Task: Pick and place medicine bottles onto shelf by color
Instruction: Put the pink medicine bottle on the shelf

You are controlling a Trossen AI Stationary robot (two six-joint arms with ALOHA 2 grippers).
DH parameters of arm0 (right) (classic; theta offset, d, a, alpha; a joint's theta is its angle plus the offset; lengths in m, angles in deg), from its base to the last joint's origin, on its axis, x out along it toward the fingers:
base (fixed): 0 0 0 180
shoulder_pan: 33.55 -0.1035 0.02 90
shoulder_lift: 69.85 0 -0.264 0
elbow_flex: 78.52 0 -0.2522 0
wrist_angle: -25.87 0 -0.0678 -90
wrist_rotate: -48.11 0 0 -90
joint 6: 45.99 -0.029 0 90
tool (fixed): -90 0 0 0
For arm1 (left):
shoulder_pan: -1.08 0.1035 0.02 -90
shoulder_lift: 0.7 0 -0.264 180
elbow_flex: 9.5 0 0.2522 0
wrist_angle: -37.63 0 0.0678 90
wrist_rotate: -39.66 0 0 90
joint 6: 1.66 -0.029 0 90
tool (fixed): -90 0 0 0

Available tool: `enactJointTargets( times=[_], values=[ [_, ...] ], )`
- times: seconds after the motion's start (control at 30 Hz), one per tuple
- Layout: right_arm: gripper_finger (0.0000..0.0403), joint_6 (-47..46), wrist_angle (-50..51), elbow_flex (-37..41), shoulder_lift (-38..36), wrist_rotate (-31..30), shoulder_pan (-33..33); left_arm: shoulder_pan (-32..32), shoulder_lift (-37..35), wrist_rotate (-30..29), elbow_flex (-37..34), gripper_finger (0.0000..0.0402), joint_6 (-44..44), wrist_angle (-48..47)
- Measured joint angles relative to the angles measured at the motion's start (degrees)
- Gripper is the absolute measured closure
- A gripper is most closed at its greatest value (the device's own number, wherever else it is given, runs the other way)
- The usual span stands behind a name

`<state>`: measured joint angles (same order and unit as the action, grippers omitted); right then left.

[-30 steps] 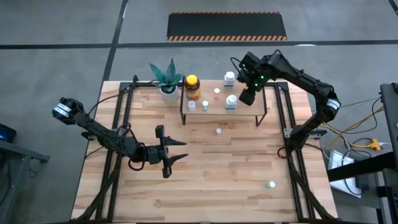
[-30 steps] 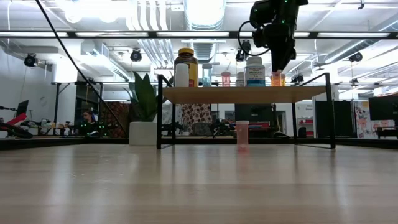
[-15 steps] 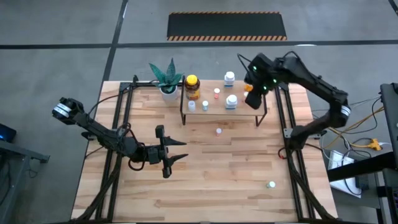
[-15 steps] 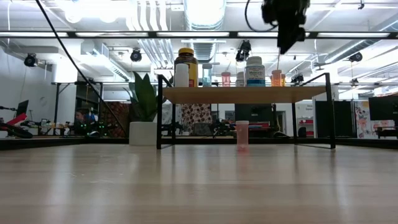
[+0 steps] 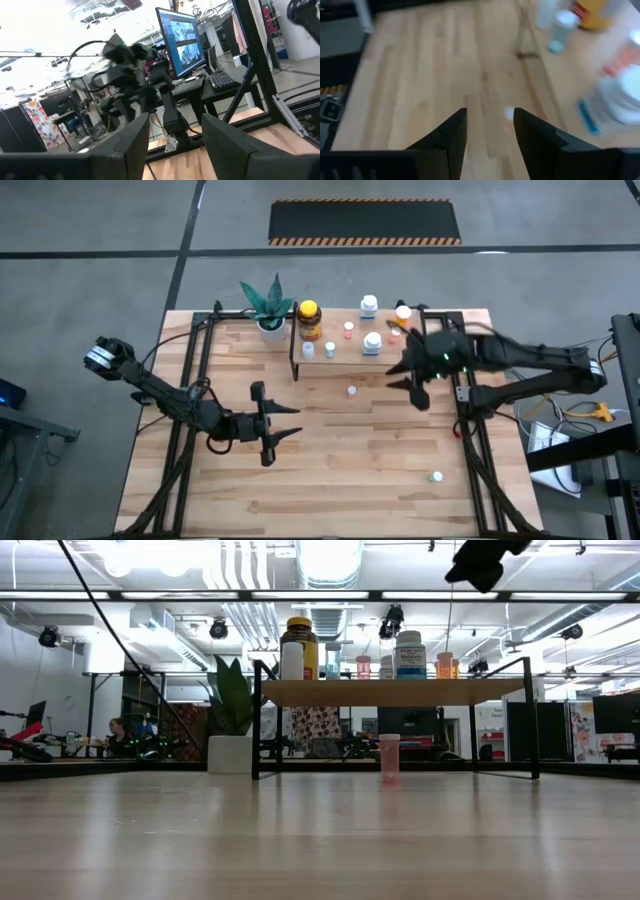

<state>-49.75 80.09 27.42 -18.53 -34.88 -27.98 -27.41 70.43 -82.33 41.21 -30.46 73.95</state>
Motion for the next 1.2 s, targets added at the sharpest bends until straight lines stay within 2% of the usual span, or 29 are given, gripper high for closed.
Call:
enactJointTargets(
  times=[0.17, 0.4, 0.47, 0.57, 0.67, 0.87, 0.97, 1.03, 1.2],
  values=[
    [0.028, 3.8, -11.4, 11.0, -6.6, -4.0, -7.9, 0.0, 2.8, 0.4, 0.0, 0.0237, 5.0, 2.0],
    [0.0329, 11.6, -32.2, 26.3, -11.3, -4.1, -14.5, 0.1, 11.6, 0.1, 4.8, 0.0237, 8.9, 6.6],
    [0.0343, 14.6, -37.5, 29.4, -11.3, -4.0, -15.2, 0.2, 14.2, -1.3, 7.3, 0.0237, 9.0, 6.8],
    [0.0362, 17.4, -42.3, 32.5, -10.7, -4.0, -15.2, 0.2, 18.1, -6.4, 11.5, 0.0237, 9.1, 6.6],
    [0.0377, 18.8, -43.4, 33.3, -10.8, -4.0, -15.2, 0.2, 22.1, -10.6, 15.3, 0.0237, 9.1, 6.4],
    [0.0391, 19.9, -43.3, 34.4, -11.7, -3.5, -15.2, 0.7, 28.6, -14.1, 21.4, 0.0237, 9.5, 6.1],
    [0.0392, 21.7, -42.2, 34.9, -13.0, -3.5, -15.2, 1.3, 30.4, -15.6, 23.4, 0.0237, 12.3, 1.5],
    [0.0392, 22.5, -40.2, 34.9, -14.6, -3.5, -15.2, 2.3, 30.8, -15.6, 24.5, 0.0237, 17.4, -4.8],
    [0.0392, 21.1, -34.3, 34.5, -19.3, -3.5, -15.2, 6.3, 30.8, -15.7, 25.2, 0.0237, 38.2, -23.2]
  ],
)
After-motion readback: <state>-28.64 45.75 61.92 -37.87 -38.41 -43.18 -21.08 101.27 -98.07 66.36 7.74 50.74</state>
